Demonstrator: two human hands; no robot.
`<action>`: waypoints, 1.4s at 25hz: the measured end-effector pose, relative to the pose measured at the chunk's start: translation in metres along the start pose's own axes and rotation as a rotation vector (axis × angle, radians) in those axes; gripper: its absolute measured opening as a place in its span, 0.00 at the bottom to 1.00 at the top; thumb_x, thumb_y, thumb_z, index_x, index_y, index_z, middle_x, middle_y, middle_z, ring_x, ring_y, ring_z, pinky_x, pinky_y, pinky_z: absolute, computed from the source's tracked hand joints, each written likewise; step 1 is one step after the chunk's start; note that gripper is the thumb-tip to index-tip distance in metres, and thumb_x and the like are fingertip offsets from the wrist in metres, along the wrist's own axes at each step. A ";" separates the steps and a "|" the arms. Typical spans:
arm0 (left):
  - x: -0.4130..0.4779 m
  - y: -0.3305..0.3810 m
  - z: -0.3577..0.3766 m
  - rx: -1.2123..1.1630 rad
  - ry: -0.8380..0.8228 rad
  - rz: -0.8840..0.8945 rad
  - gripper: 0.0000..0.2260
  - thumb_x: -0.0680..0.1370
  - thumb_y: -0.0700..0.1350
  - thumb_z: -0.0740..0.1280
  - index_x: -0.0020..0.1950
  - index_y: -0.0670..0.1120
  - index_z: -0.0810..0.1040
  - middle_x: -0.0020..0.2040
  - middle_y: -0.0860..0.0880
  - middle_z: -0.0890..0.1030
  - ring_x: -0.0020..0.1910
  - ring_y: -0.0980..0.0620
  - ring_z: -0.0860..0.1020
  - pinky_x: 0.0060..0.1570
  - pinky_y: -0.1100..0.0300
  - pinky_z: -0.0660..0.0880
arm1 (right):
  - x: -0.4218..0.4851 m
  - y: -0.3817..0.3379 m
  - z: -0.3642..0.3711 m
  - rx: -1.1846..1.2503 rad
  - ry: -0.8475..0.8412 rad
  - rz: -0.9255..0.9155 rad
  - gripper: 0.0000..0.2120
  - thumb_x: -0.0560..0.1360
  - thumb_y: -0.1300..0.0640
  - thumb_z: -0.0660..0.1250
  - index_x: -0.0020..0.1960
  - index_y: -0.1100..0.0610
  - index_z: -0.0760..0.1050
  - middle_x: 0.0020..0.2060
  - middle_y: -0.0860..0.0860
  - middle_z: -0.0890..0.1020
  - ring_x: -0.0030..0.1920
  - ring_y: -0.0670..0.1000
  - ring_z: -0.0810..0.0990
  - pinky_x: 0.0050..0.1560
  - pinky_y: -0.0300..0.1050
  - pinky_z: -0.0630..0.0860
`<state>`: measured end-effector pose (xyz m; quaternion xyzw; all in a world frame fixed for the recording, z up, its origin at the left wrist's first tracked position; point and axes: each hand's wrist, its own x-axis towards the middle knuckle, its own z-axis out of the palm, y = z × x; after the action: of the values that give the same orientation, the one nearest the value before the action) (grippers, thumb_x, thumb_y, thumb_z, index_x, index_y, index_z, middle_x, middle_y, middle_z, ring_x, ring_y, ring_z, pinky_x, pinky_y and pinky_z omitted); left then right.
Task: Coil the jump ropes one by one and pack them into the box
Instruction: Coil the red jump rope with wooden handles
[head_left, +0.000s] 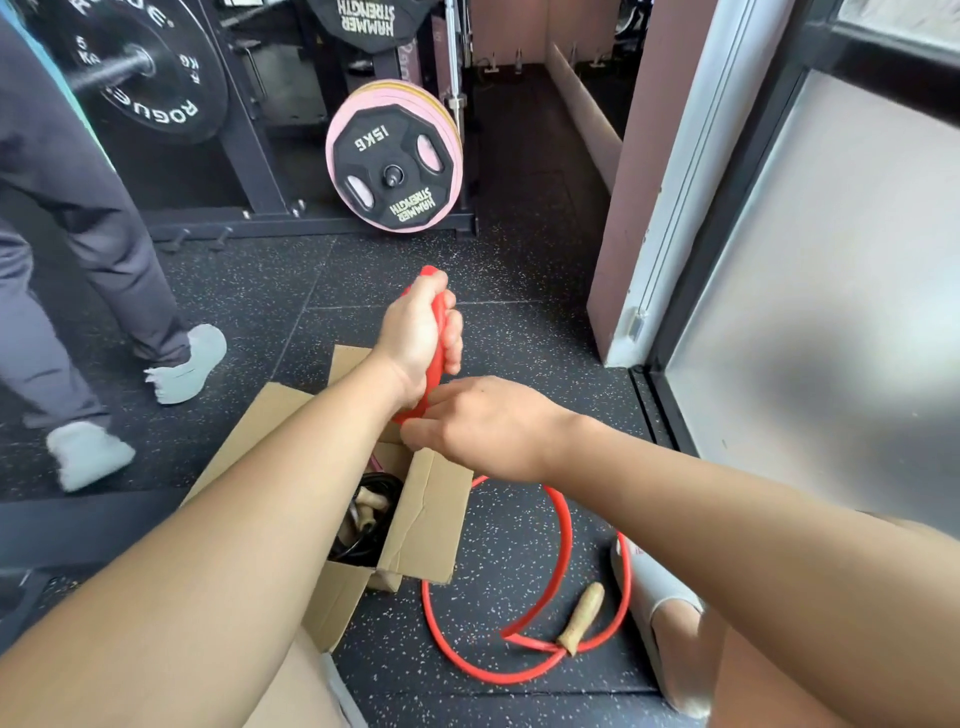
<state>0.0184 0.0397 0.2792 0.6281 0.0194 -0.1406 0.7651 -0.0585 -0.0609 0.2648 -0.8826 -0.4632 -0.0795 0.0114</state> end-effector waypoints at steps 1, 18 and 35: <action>-0.001 -0.004 0.004 0.024 -0.009 -0.035 0.15 0.82 0.51 0.58 0.38 0.47 0.67 0.23 0.49 0.67 0.19 0.52 0.63 0.21 0.64 0.60 | 0.000 0.003 0.002 -0.008 0.118 -0.035 0.07 0.77 0.61 0.62 0.53 0.58 0.75 0.35 0.55 0.79 0.43 0.59 0.79 0.39 0.54 0.78; -0.035 -0.006 0.010 0.421 -0.432 -0.360 0.24 0.85 0.55 0.49 0.51 0.38 0.74 0.28 0.41 0.77 0.25 0.46 0.78 0.22 0.59 0.74 | -0.018 0.040 -0.025 0.076 0.327 0.310 0.45 0.52 0.20 0.73 0.53 0.54 0.71 0.46 0.46 0.77 0.45 0.52 0.76 0.45 0.53 0.76; -0.028 0.011 0.001 0.588 -0.752 -0.396 0.15 0.77 0.44 0.62 0.50 0.32 0.77 0.35 0.43 0.84 0.17 0.57 0.69 0.17 0.67 0.63 | -0.026 0.075 -0.028 0.997 -0.391 0.392 0.21 0.71 0.62 0.74 0.60 0.62 0.71 0.43 0.61 0.86 0.42 0.54 0.86 0.53 0.57 0.82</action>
<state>-0.0060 0.0464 0.2960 0.7070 -0.1786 -0.4984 0.4689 -0.0153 -0.1271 0.2928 -0.8382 -0.2659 0.3170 0.3553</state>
